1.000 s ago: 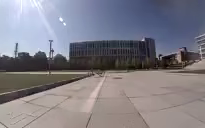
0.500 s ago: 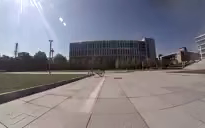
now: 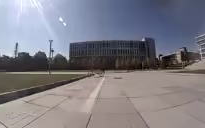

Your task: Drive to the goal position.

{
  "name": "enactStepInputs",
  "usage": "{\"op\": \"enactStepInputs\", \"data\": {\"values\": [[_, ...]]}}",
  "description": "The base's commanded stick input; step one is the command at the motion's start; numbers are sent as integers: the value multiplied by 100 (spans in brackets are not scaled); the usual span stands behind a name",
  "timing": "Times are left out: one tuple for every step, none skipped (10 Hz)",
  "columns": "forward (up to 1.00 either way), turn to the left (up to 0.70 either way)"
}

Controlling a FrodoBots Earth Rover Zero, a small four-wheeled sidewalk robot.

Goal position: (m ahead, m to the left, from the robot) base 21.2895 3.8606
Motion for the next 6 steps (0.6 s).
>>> {"op": "enactStepInputs", "data": {"values": [[6, 0], [6, 0], [6, 0], [6, 0], [6, 0], [6, 0]]}}
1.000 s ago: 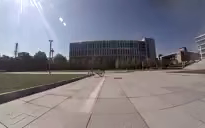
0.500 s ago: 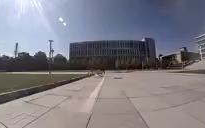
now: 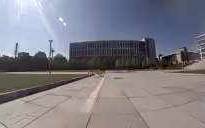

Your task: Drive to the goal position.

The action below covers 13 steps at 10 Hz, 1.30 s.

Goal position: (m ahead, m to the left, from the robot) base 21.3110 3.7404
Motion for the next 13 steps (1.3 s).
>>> {"op": "enactStepInputs", "data": {"values": [[6, 0], [6, 0], [6, 0], [6, 0], [6, 0], [6, 0], [6, 0], [6, 0], [6, 0], [6, 0], [6, 0], [6, 0], [6, 0]]}}
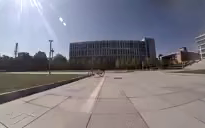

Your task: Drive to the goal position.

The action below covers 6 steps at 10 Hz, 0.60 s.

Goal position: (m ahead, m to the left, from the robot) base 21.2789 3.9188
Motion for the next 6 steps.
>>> {"op": "enactStepInputs", "data": {"values": [[6, 0], [7, 0], [6, 0], [6, 0], [6, 0], [6, 0]]}}
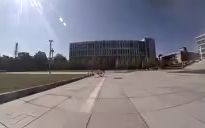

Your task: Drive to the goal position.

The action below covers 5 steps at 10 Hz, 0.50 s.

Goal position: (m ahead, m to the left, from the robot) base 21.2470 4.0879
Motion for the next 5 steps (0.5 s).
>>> {"op": "enactStepInputs", "data": {"values": [[6, 0], [6, 0], [6, 0], [6, 0], [6, 0]]}}
